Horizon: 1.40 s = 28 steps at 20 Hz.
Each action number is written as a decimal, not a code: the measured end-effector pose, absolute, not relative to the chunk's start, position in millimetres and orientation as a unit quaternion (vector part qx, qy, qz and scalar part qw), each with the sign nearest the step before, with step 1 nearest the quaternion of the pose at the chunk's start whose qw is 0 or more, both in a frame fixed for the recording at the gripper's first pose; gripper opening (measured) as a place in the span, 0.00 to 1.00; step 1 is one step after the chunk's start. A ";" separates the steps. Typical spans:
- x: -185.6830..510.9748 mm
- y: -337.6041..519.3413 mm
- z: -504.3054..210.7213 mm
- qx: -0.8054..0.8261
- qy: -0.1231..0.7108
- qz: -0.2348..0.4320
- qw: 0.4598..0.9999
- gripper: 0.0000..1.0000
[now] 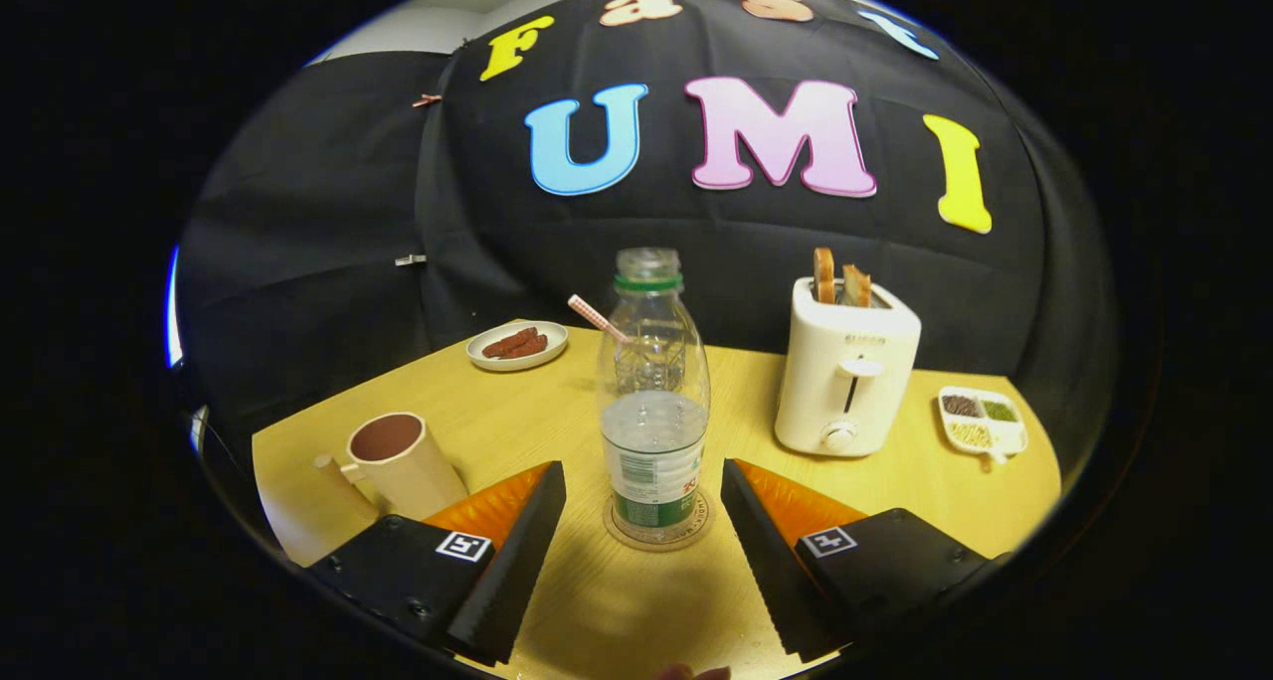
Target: Take the bottle from table, then pour the juice into the cup, finally place the bottle on the coaster
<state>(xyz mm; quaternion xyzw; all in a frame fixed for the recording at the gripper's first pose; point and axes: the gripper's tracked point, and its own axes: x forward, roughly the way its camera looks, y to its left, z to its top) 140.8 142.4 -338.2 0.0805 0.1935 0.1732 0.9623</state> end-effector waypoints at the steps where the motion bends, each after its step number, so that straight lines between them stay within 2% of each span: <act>1: 134.2 138.8 -325.0 0.072 0.186 0.173 0.965 0.97; 8: 100.2 116.7 -217.9 0.072 0.140 0.161 0.974 0.97; 16: 62.3 68.4 -117.6 0.061 0.094 0.108 0.988 0.98; 20: 45.9 50.8 -104.2 0.050 0.087 0.086 0.991 0.98; 28: 28.6 59.9 -106.6 0.042 0.097 0.097 0.990 0.98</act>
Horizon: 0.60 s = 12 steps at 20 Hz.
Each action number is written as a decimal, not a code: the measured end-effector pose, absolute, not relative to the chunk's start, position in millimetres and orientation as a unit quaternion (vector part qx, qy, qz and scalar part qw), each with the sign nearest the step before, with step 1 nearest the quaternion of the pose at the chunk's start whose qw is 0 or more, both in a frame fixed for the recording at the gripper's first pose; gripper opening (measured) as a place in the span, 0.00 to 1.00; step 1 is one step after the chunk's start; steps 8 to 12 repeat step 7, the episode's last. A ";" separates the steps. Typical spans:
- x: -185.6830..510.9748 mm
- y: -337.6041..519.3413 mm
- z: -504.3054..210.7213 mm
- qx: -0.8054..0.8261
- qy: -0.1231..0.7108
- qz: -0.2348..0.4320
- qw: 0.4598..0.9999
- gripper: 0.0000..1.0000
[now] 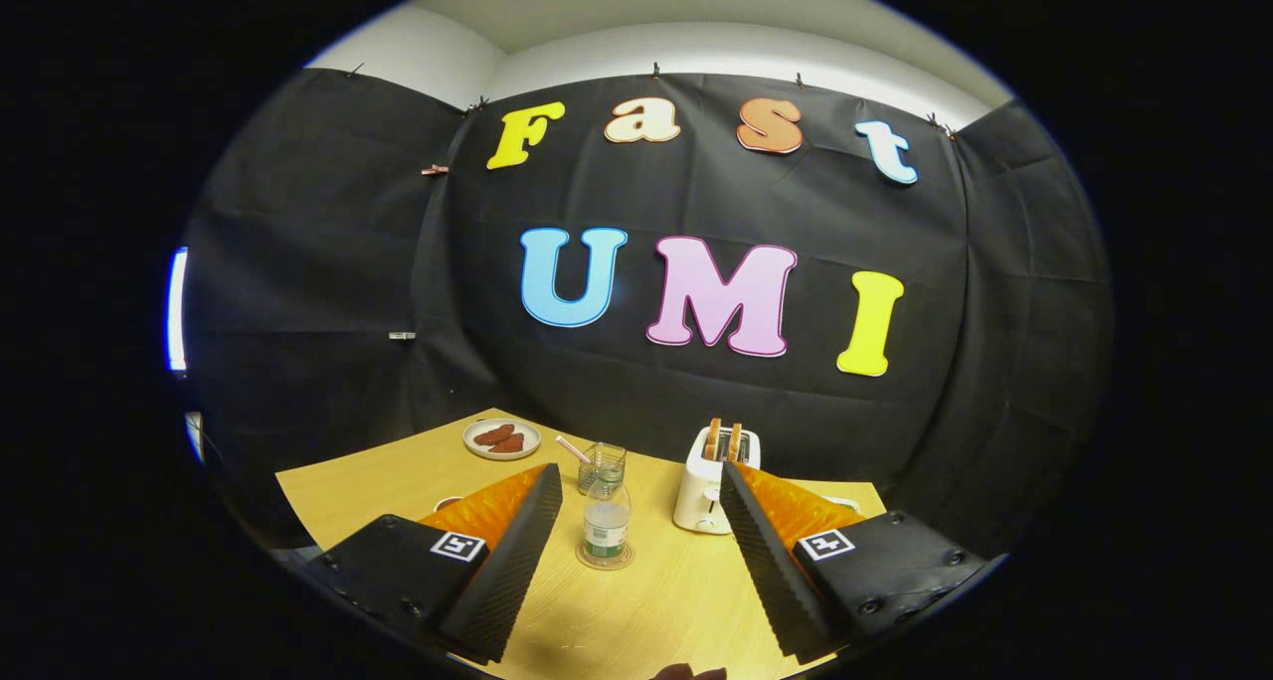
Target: Take the bottle from table, then pour the juice into the cup, finally place the bottle on the coaster
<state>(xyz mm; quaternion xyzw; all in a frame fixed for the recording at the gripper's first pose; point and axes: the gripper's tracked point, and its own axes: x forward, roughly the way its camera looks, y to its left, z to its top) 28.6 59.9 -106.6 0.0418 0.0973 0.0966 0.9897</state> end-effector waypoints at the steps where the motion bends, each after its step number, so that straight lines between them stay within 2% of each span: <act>1: 29.0 61.1 -106.3 0.041 0.097 0.098 0.990 0.98; 12: 28.5 60.9 -97.5 0.051 0.090 0.096 0.990 0.98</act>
